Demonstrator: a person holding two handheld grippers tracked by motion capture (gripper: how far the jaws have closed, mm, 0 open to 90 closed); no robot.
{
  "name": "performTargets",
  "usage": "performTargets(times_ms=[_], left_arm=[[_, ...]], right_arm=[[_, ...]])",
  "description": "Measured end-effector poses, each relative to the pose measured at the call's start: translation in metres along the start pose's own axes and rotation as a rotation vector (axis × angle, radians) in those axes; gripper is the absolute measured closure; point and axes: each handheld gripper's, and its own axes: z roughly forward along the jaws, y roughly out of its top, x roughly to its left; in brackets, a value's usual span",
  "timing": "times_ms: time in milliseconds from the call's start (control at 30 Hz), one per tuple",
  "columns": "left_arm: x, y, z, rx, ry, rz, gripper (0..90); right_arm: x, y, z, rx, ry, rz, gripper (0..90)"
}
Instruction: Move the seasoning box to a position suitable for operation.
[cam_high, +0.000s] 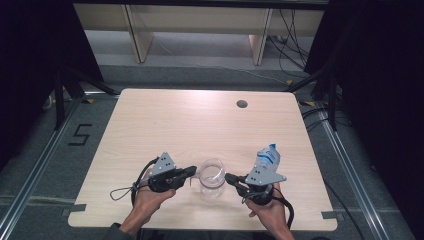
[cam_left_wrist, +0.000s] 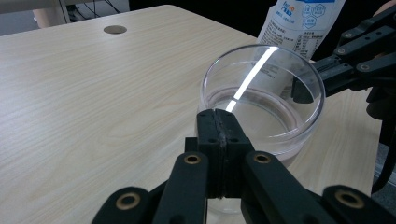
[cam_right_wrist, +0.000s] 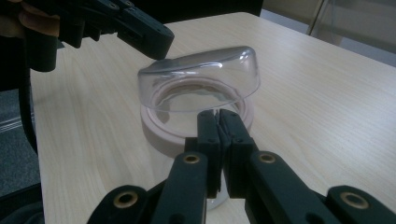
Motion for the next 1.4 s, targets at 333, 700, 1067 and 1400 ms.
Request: performTargets(times_ms=[333, 700, 1067, 1400], left_arm=[[0.001, 0.0, -0.001, 0.004, 0.004, -0.012, 78.9], [0.004, 0.003, -0.019, -0.026, 0.002, -0.052, 53.8], [0.001, -0.023, -0.027, 0.061, 0.046, -0.023, 36.3], [-0.004, -0.043, -0.029, 0.101, 0.068, -0.026, 28.7]], right_arm=[[0.001, 0.005, 0.001, -0.014, 0.0, -0.002, 87.8], [0.003, 0.008, 0.002, -0.016, -0.009, -0.003, 87.8], [0.006, 0.012, 0.003, -0.022, 0.009, -0.009, 87.8], [0.01, 0.021, 0.004, -0.045, 0.005, -0.026, 87.8]])
